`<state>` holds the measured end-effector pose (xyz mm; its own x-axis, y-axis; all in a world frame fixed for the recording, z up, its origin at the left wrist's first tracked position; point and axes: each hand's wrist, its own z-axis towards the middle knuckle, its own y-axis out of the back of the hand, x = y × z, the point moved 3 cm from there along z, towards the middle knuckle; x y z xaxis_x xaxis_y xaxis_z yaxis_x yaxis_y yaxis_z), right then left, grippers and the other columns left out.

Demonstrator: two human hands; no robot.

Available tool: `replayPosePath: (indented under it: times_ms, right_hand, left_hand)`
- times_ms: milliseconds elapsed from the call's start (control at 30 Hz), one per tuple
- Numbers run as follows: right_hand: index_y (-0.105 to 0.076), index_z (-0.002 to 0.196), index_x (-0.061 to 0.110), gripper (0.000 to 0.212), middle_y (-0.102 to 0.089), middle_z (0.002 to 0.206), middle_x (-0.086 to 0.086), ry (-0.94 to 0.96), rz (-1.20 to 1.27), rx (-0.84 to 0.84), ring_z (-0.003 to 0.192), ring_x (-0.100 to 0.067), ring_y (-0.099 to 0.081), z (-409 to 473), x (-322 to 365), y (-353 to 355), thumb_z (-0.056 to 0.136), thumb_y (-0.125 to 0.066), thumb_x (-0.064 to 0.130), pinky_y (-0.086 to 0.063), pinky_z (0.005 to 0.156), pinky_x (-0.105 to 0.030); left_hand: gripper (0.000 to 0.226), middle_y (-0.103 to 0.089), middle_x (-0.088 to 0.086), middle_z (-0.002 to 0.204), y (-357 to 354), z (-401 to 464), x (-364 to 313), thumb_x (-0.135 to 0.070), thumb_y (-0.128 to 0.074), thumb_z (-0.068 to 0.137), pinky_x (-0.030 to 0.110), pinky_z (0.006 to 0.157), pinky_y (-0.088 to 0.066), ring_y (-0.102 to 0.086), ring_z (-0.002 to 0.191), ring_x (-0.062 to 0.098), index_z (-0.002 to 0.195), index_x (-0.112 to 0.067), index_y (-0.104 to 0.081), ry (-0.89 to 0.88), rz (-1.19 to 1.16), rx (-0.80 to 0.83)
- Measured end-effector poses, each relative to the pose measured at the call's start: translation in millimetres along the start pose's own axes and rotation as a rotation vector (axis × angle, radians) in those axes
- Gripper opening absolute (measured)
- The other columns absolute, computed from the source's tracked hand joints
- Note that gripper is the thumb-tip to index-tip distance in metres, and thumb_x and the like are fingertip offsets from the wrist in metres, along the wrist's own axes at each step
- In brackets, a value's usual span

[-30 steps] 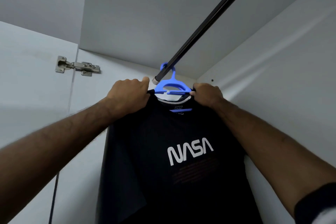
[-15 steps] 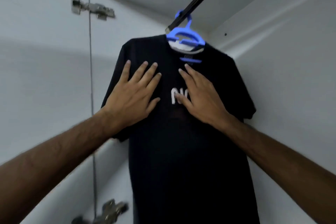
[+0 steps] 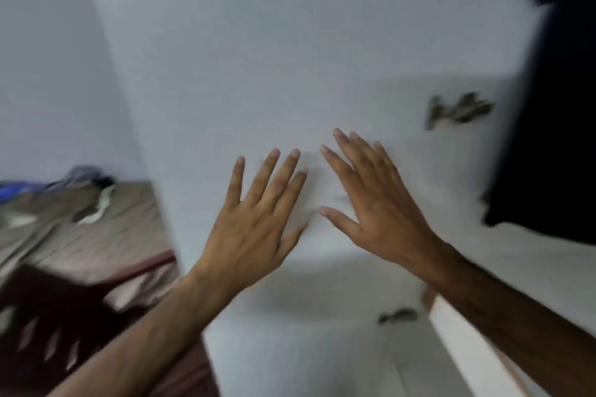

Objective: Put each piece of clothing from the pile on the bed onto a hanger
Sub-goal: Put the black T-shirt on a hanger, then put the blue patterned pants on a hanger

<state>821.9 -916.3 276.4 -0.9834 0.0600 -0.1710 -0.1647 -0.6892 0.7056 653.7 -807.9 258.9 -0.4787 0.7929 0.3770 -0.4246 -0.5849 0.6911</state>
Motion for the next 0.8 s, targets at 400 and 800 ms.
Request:
replayPosePath:
  times_ms: [400, 800]
  right_hand:
    - [-0.017, 0.161, 0.017, 0.088, -0.007, 0.169, -0.005, 0.315, 0.371, 0.207, 0.156, -0.023, -0.006, 62, 374, -165, 0.094, -0.053, 0.062, -0.014, 0.124, -0.052]
    - [-0.014, 0.161, 0.02, 0.088, -0.01, 0.168, -0.002, 0.446, 0.587, 0.362, 0.155, -0.021, -0.008, 190, 673, -321, 0.092, -0.048, 0.064, -0.012, 0.124, -0.053]
  left_hand:
    - [0.075, -0.006, 0.01, 0.168, 27, -347, 208, -0.057, -0.035, 0.101, 0.062, 0.12, -0.013, -0.002, 0.155, 0.029, 0.158, -0.01, -0.023, 0.528, 0.118, 0.348]
    - [0.076, -0.004, 0.006, 0.168, 4, -579, 441, -0.062, -0.028, 0.101, 0.061, 0.121, -0.008, 0.003, 0.155, 0.026, 0.159, -0.014, -0.019, 0.752, 0.194, 0.585]
